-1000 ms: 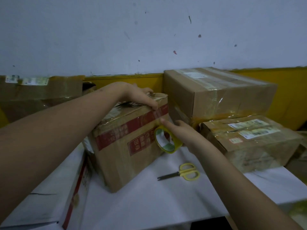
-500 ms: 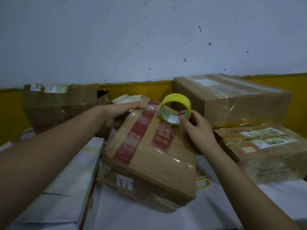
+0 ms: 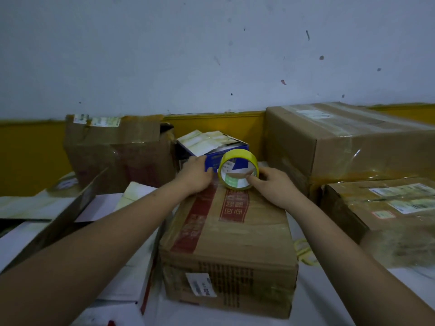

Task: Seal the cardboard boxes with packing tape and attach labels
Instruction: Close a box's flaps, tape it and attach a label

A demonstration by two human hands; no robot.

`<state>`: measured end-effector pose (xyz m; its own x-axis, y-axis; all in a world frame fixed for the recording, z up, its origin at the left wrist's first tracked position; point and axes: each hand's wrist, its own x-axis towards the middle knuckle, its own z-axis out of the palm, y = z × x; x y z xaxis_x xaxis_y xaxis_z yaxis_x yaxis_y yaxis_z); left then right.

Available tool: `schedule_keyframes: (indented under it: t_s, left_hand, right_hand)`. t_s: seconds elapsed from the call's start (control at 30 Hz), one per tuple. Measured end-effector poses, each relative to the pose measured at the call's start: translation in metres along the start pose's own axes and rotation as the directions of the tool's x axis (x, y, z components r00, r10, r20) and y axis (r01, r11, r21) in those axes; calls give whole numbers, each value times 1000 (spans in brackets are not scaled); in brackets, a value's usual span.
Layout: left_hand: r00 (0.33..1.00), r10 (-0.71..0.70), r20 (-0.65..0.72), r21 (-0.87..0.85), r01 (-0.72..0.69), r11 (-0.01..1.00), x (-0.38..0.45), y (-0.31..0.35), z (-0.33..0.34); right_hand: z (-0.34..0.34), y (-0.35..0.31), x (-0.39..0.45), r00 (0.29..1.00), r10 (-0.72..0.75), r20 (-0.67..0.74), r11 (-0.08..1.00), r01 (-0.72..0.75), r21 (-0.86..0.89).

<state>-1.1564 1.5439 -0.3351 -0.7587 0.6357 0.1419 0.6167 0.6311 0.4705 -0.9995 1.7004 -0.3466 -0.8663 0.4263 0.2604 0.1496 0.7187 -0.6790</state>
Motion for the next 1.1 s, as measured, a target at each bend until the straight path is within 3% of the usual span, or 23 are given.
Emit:
schedule_keyframes:
  t_s: [0.13,0.33,0.5,0.7,0.87,1.03,1.1]
  left_hand:
    - [979,-19,204,153,-13,988,5,0,19]
    - [981,-65,185,206,27,978,0,-1,21]
    - [979,-46,198,271,-9,963,0,0,22]
    - [977,-66,201,335,-6,942,3,-1,25]
    - [979,-76,190,345,6,939,4,-1,25]
    - [972,-90,218,359,6,933,9,-4,27]
    - [973,-98,208,361,16,932,6,1,26]
  right_hand:
    - [0,-2,0,1000,-20,-8,998,19,-58]
    - [-50,-2,-12,979,-109,-174,976,73,-203]
    - [-87,4,-19,966,-255,-53,828,189,-528]
    - [-97,25,-37,993,-121,7,694,90,-715]
    - [-68,48,-48,988,-140,-63,575,30,-818]
    - [-52,60,-52,988,-112,-106,586,-21,-810]
    - [-46,61,-54,991,-63,-121,641,-53,-766]
